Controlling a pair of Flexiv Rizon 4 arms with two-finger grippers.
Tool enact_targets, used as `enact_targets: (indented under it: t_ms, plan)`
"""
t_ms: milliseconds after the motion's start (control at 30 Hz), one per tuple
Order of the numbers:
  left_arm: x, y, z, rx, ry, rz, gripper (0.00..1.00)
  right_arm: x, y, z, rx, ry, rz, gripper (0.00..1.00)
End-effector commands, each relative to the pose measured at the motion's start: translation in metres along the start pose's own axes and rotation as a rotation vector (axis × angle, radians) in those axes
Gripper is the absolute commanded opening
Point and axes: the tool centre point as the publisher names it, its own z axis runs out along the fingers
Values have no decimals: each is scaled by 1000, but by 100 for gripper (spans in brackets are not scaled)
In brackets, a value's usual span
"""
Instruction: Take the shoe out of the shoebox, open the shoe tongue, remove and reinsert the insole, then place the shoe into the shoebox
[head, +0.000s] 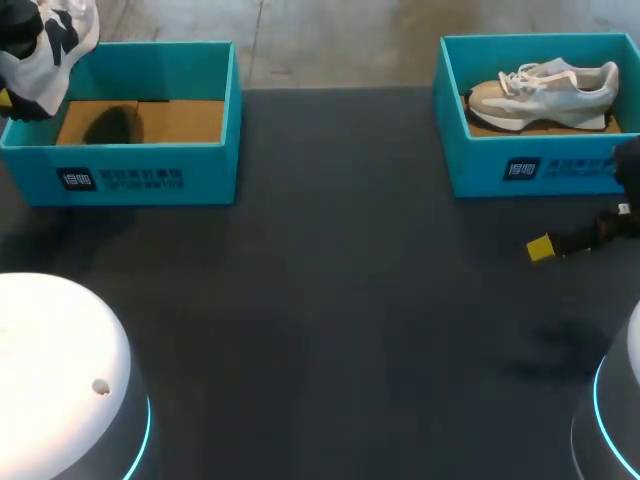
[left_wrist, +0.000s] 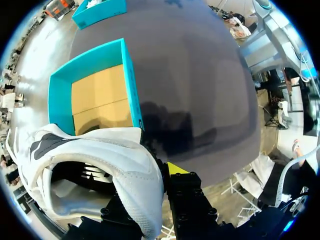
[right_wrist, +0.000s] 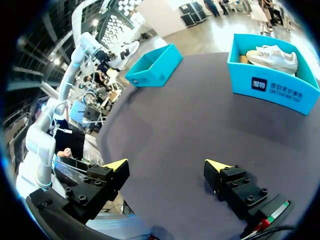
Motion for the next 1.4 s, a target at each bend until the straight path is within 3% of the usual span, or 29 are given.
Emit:
enact_targets:
  t_ms: [33,733,967,1067,1100,1167,1400]
  plan:
    - [-19,6,1,2,32,1,0,0,0,1,1,-3,1,100]
    - [-21,7,3,17,33,20,0,0,0,1,1,-3,1,100]
    - [-27,20,-3,-72,77,520,0,0,0,1,1,-3,1,100]
    - [-26,27,-3,-151,97,788,0,0,0,1,1,-3,1,100]
    - [-24,30,-1,-212,74,886,0,0,0,1,1,-3,1,100]
    - [-28,35,-3,-200,94,962,0,0,0,1,1,-3,1,100]
    - [-31,45,0,-283,-19,1341,0,0,0,1,1,-3,1,100]
